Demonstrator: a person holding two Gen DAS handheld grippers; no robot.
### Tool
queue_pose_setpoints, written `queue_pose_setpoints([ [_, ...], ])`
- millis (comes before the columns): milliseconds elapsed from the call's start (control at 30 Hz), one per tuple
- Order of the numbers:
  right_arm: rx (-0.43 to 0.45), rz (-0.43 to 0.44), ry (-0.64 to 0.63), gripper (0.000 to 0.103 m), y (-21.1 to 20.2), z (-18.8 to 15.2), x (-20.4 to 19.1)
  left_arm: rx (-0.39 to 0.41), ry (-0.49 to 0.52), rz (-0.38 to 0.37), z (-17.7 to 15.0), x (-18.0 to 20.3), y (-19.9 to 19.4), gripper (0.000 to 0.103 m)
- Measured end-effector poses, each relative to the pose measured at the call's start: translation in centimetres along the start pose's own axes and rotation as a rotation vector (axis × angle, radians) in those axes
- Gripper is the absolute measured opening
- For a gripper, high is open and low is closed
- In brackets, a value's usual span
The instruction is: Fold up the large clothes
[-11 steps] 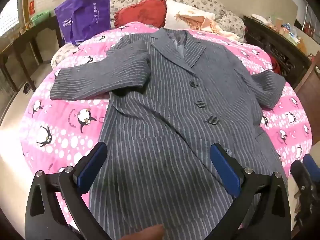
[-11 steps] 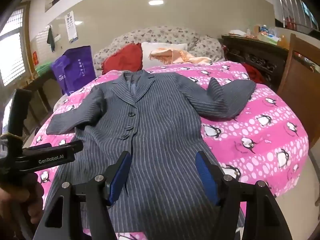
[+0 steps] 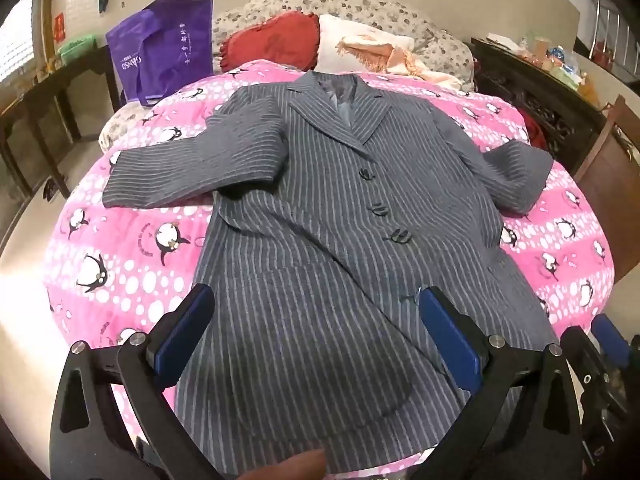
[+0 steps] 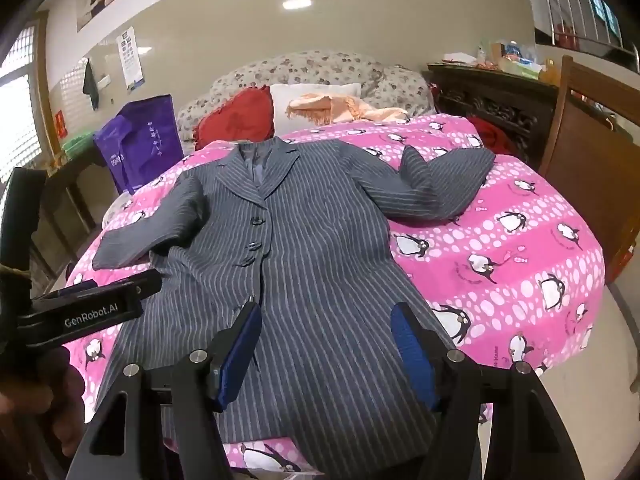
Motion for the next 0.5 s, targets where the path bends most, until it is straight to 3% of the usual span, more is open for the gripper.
queue_pose_setpoints([
  [200, -0.052, 0.019, -0.006, 0.065, 1.9, -0.3, -0.7, -0.041, -0.016, 0.0, -0.7, -0.3, 1.0, 0.103],
  [500, -0.057, 0.025, -0.006, 0.065, 2.2, -0.2, -0.9, -0.04, -0.026, 0.003, -0.9, -0.6, 1.0, 0.103],
])
Point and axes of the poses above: each gripper's, at about its wrist camera, not at the fingertips, and y roughly the way its jaws point, x to its right, z to its top, the point moved 2 cm from there along y, roughly the way its jaws point
